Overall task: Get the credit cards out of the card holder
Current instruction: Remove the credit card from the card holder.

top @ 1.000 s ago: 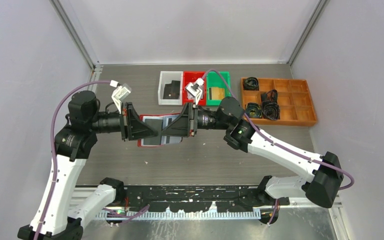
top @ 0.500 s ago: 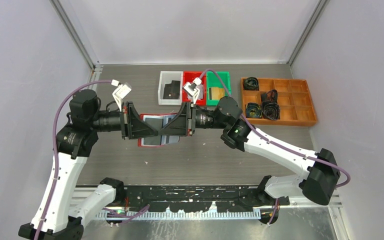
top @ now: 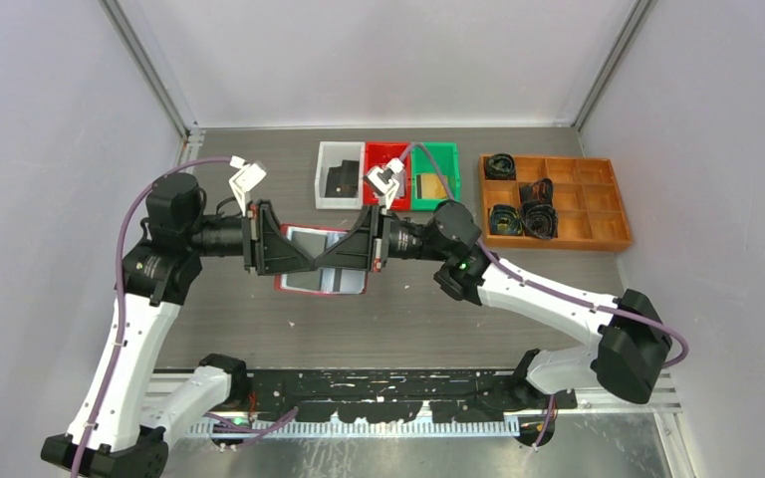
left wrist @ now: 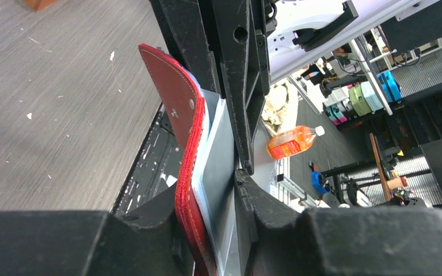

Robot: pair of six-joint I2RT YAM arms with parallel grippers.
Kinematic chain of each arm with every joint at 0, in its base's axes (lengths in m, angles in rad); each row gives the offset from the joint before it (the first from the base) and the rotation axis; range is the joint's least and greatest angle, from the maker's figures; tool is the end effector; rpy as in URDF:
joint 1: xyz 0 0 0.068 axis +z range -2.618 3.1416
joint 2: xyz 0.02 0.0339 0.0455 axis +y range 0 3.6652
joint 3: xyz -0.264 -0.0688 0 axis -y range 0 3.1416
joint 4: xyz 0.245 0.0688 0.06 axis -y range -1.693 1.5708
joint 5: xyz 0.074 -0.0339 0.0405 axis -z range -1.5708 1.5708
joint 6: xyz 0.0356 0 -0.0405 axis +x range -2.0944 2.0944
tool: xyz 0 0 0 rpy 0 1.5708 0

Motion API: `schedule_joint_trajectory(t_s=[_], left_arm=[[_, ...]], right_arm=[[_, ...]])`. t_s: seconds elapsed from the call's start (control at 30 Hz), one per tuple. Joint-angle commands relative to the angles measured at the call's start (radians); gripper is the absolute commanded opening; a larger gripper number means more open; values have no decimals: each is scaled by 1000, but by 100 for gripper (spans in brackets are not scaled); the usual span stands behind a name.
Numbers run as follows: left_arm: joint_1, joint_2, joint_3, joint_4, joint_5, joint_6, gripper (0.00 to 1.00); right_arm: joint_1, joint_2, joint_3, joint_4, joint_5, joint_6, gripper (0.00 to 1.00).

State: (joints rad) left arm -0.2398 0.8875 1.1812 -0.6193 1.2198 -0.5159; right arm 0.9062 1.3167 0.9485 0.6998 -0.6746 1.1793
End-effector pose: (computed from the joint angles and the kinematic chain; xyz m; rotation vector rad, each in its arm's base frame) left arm 0.1399 -0.0686 0.4190 0.6438 1.8988 -1.6386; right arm 0.1676 0.2499 0.3700 -0.5316 1.6020 2.1019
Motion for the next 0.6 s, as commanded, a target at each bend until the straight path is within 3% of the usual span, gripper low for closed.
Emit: schedule_joint_trajectory(t_s=[0.0,0.17,0.43,0.57], left_arm=[[-16,-13,22,44,131,-8,31],[-4,-12,32,46,132,-16,18],[2,-18,39,63,141,-47,19],[3,-15,35,64,138,-50,11]], right_arm=[[-16,-26,-55,32,161,0,1],[-16,-67,-100,18,188,-13,1],[-16,-111,-159,37,208,-10,4],[-17,-111,-145,54,182,-1,9]])
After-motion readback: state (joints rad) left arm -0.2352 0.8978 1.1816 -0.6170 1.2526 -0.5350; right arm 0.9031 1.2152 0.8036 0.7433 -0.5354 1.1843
